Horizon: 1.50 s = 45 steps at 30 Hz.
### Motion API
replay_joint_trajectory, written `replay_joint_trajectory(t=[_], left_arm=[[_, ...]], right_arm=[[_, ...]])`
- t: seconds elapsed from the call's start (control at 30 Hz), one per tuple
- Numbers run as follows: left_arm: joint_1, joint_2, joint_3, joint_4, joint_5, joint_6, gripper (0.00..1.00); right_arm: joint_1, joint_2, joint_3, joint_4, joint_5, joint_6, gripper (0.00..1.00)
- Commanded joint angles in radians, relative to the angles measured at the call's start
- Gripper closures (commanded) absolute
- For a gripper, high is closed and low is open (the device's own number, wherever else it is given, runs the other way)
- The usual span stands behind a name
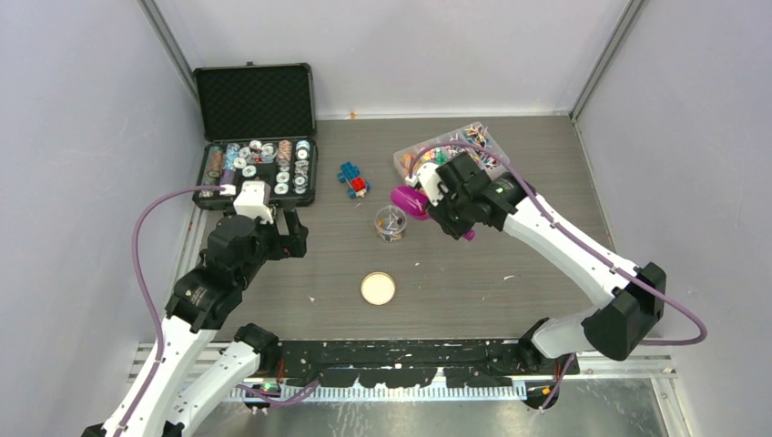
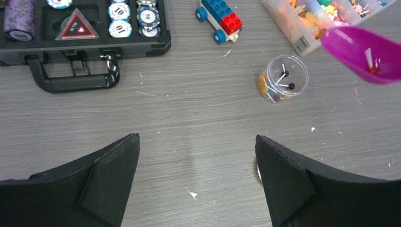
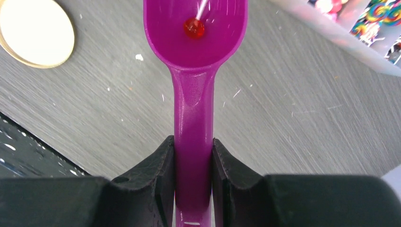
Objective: Pack the candies
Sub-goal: Place the fake candies in the packing bottle.
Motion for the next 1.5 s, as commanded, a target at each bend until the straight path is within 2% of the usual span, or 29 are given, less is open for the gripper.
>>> replay_joint_trajectory(t=[0.0, 0.23, 0.5, 1.1, 1.47], left_arm=[[-0.007, -0.020, 0.005, 0.031, -0.048, 0.024, 0.06], [-0.014, -0.039, 0.006, 0.028, -0.085, 0.027, 0.06], [-0.019, -0.068, -0.003, 0.032, -0.111, 0.030, 0.05], [-0.022, -0.084, -0.003, 0.032, -0.123, 0.028, 0.05], [-0.022, -0.088, -0.003, 0.032, -0.126, 0.029, 0.05]], right_arm=[[0.061, 0.060, 0.052, -0.111, 0.143, 0.019, 1.00], [0.157, 0.165, 0.146, -0.229, 0.317, 0.000, 1.00], [0.222, 0.265, 0.237, -0.303, 0.435, -0.021, 0.99], [0.330, 0.411, 0.372, -0.428, 0.647, -0.032, 1.00], [0.349, 0.444, 0.400, -0.451, 0.693, -0.034, 0.99]])
